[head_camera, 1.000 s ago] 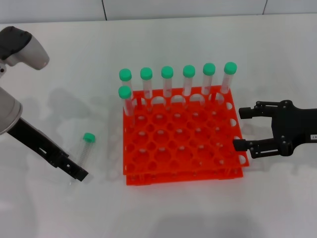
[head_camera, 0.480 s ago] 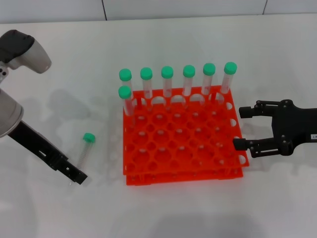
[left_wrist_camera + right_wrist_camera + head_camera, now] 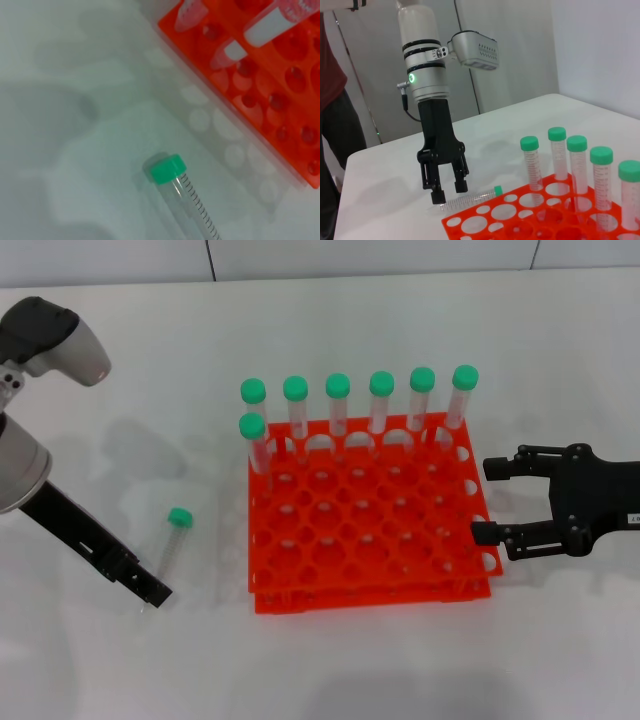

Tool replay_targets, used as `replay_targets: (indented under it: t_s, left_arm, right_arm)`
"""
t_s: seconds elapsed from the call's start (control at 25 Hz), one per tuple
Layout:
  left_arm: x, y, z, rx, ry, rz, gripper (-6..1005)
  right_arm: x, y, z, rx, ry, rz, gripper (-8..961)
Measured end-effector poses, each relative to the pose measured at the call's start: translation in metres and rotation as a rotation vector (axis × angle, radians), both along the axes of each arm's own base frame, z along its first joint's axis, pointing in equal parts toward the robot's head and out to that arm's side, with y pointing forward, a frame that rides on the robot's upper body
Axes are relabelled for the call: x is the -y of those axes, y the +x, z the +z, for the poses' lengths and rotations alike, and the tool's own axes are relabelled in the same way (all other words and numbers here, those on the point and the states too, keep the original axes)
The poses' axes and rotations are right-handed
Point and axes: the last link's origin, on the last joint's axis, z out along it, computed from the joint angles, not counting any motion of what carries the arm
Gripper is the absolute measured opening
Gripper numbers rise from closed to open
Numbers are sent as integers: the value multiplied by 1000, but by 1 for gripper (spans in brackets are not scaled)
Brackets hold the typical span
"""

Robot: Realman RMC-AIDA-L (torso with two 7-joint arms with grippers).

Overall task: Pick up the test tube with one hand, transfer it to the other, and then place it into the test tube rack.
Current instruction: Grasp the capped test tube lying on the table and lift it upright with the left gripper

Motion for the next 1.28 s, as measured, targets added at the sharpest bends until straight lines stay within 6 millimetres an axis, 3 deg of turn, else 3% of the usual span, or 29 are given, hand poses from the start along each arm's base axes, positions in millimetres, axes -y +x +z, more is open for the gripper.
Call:
replay_targets:
  t_s: [0.2,1.28]
  left_arm:
    - [0,2,-1,-17,-16,-4,689]
    - [-1,7,-11,-25,-38,-29,636]
  right_arm:
    - [0,0,0,-2,3,1,828]
    - [1,3,0,-17,13,3,820]
